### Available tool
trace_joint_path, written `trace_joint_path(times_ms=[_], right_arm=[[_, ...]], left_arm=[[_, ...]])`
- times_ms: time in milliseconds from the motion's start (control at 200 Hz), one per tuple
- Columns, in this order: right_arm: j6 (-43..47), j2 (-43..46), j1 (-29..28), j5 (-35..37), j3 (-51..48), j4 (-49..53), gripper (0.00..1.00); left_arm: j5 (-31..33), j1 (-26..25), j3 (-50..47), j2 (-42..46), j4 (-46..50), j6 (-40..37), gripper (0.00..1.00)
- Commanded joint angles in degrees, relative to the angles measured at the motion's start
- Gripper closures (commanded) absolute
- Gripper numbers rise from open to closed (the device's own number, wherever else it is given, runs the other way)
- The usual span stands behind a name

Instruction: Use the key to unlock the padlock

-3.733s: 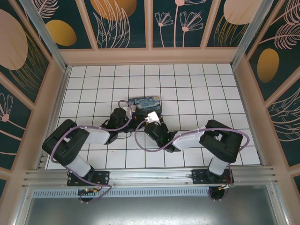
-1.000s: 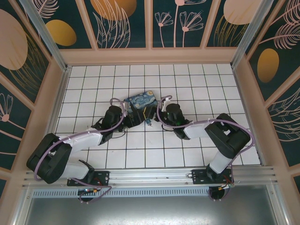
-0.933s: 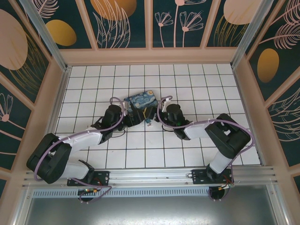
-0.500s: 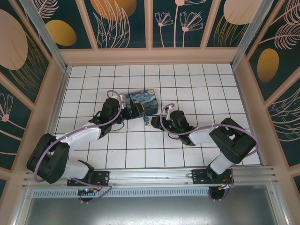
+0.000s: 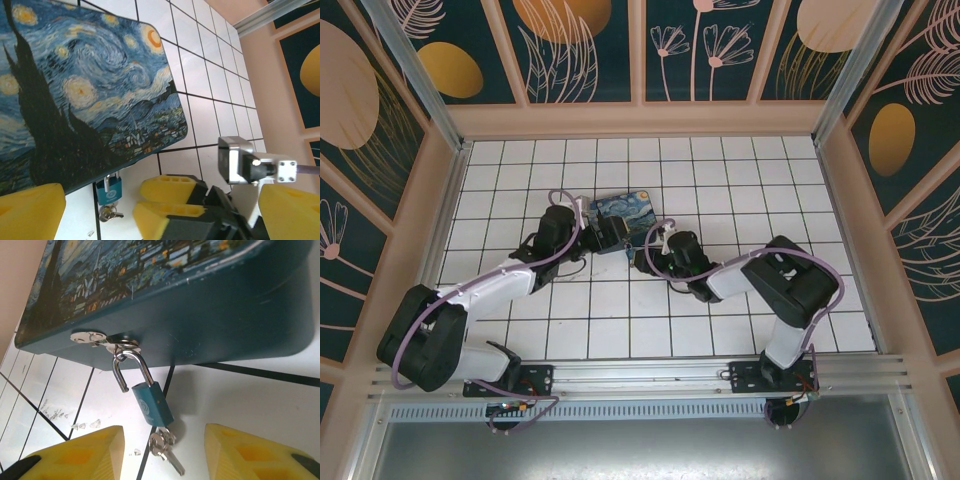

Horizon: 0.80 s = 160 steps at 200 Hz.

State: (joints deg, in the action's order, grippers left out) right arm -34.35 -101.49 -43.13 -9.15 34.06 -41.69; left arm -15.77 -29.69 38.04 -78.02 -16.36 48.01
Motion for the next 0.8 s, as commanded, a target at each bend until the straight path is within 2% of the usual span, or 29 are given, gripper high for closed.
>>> trace_joint_path(times_ms=[0, 796], right_arm=[[2.0, -1.6, -0.4, -0.5, 2.1, 1.2, 0.55], [3.1, -6.9, -1.7, -1.5, 6.6, 3.6, 0.68]], left_arm=[[1.0, 0.9, 2.3, 1.2, 1.3, -0.8, 0.01], [0.0, 2.2, 3.9, 0.3, 0.6, 0.2, 0.02]])
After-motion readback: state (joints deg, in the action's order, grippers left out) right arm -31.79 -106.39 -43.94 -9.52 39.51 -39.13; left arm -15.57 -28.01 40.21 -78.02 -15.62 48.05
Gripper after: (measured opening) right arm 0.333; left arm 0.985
